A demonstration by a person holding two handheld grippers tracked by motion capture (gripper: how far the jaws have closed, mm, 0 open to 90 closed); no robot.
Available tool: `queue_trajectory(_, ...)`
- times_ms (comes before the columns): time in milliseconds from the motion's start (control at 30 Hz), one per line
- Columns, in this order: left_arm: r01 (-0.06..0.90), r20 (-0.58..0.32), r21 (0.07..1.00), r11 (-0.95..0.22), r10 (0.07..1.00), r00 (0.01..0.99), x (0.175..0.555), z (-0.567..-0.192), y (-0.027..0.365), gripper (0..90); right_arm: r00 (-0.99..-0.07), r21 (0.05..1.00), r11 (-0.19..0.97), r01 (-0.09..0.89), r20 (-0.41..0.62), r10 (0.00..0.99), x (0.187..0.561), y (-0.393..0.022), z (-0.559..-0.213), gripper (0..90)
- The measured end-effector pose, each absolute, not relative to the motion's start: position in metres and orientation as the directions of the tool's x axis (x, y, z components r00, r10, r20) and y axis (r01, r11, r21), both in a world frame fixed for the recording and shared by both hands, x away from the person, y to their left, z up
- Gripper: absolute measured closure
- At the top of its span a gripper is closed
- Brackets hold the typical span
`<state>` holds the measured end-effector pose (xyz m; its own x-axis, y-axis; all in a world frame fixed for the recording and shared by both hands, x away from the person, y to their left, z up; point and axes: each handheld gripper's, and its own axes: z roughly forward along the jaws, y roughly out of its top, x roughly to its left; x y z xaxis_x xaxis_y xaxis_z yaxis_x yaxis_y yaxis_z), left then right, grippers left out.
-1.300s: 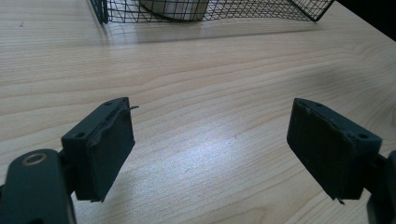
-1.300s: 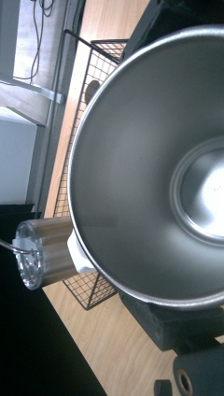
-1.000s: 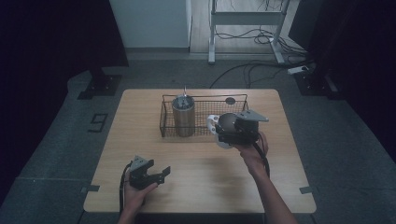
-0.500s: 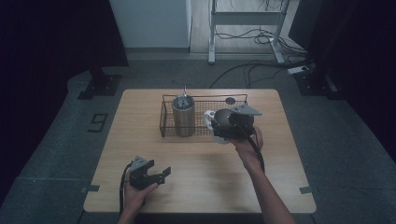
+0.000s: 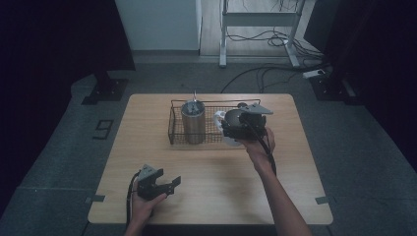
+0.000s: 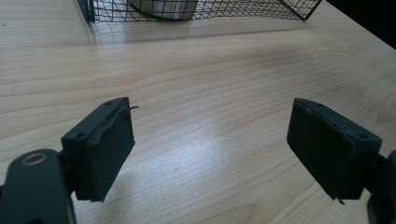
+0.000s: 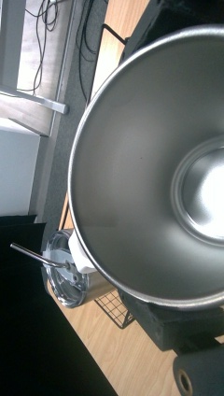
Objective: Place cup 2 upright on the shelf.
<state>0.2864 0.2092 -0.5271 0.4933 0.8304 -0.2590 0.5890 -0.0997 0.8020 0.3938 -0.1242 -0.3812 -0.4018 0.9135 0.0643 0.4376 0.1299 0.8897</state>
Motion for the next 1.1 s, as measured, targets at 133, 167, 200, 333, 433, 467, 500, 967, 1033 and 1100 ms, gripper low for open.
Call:
queue_trajectory(133,0.585,-0.261,0.806,-0.095,0.829,0.495,0.286,-0.526,0.209,15.1,-0.403,0.893,0.133,0.431,0.058,0.913,0.399,-0.123,-0.381,5.8)
queue_trajectory(167,0.584,-0.26,0.806,-0.096,0.828,0.496,0.286,-0.526,0.209,15.1,-0.402,0.892,0.134,0.432,0.057,0.914,0.4,-0.122,-0.381,5.8)
queue_trajectory(200,0.584,-0.26,0.806,-0.097,0.828,0.496,0.286,-0.526,0.209,15.1,-0.399,0.89,0.135,0.435,0.056,0.915,0.402,-0.122,-0.381,5.8)
queue_trajectory(333,0.583,-0.263,0.807,-0.092,0.828,0.495,0.286,-0.527,0.21,15.2,-0.394,0.884,0.143,0.445,0.05,0.918,0.408,-0.12,-0.381,5.8)
queue_trajectory(433,0.583,-0.267,0.808,-0.087,0.827,0.494,0.286,-0.526,0.21,15.2,-0.39,0.882,0.145,0.448,0.047,0.92,0.413,-0.119,-0.38,5.8)
queue_trajectory(467,0.582,-0.266,0.808,-0.088,0.827,0.495,0.286,-0.526,0.21,15.3,-0.387,0.882,0.146,0.449,0.045,0.921,0.415,-0.118,-0.38,5.8)
queue_trajectory(500,0.582,-0.266,0.808,-0.089,0.827,0.496,0.286,-0.526,0.21,15.2,-0.386,0.881,0.146,0.451,0.044,0.921,0.416,-0.118,-0.38,5.7)
queue_trajectory(967,0.582,-0.266,0.807,-0.101,0.818,0.51,0.285,-0.526,0.209,15.2,-0.372,0.873,0.163,0.46,0.023,0.928,0.44,-0.116,-0.383,5.7)
queue_trajectory(1033,0.584,-0.267,0.806,-0.101,0.817,0.511,0.286,-0.527,0.208,15.2,-0.372,0.875,0.159,0.458,0.026,0.928,0.443,-0.116,-0.384,5.8)
queue_trajectory(1100,0.585,-0.266,0.805,-0.104,0.817,0.511,0.286,-0.527,0.209,15.2,-0.375,0.872,0.16,0.463,0.029,0.927,0.446,-0.116,-0.385,5.8)
